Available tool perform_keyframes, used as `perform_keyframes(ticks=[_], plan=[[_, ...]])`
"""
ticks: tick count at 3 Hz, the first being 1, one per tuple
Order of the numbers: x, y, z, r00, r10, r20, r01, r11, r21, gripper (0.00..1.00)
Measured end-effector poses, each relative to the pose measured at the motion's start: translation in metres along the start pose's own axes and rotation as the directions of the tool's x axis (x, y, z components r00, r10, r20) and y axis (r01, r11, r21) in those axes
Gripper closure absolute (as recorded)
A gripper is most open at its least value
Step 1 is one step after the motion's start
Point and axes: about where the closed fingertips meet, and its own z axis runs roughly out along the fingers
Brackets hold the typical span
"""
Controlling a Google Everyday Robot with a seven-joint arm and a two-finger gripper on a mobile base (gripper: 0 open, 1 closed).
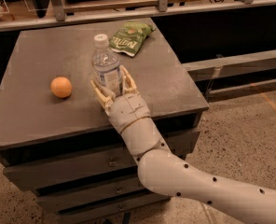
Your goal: Place blue plastic bottle upright
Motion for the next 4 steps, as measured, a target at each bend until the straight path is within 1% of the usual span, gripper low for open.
perform_keyframes(ticks=[1,2,3,4], plan=[[0.000,0.001,0.001,1.000,0.003,0.000,-0.003,1.0000,-0.009,0.15],[0.000,0.002,0.004,1.000,0.007,-0.003,-0.008,0.9998,-0.019,0.00],[-0.004,0.001,0.005,1.000,0.012,-0.008,-0.012,0.9994,-0.033,0.00],[-0.016,-0.003,-0.006,0.999,0.005,-0.039,-0.007,0.9986,-0.052,0.00]])
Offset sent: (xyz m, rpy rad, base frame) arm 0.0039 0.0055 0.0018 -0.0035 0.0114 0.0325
